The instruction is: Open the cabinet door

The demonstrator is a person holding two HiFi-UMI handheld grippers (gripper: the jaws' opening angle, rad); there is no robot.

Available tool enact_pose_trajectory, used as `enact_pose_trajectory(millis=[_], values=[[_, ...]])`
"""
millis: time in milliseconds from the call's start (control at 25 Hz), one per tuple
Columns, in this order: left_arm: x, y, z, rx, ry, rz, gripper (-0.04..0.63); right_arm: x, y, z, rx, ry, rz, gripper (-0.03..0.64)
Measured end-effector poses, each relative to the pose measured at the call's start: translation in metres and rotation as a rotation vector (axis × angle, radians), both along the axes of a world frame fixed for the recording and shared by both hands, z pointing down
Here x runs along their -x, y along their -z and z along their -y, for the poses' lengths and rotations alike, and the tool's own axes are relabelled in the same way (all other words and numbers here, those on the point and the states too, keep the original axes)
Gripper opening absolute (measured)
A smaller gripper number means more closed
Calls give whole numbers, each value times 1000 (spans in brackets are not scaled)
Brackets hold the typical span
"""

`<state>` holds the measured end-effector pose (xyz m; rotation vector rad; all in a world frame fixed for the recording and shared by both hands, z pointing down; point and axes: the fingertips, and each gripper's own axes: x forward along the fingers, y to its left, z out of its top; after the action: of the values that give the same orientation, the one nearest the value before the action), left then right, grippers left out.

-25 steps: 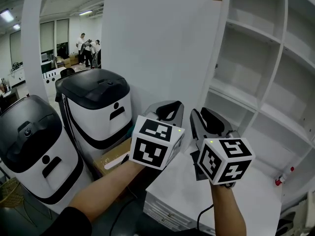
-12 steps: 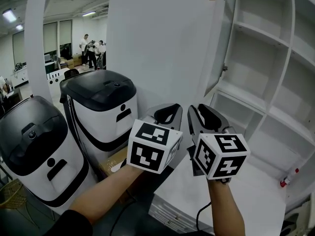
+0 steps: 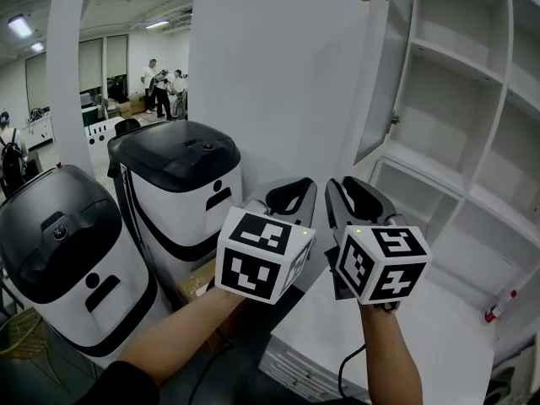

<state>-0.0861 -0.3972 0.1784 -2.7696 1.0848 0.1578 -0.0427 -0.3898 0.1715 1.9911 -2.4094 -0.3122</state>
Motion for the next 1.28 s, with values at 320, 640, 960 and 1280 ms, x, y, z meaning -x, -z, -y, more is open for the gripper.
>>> enact_pose_trajectory(millis=[320,640,960,1280], values=[[-18,3,-15,-3,-33,-4,15,-9,2,-18,2,10,11,104],[-53,7,-37,6,-86,8,15,-45,4,-40,11,-47,16,77],[-105,1,-61,30,-141,27,15,-94,3,-70,27,-120,10,55],[-157,-6,-88,67,-190,39,14,-146,1,-107,52,-204,7,38]])
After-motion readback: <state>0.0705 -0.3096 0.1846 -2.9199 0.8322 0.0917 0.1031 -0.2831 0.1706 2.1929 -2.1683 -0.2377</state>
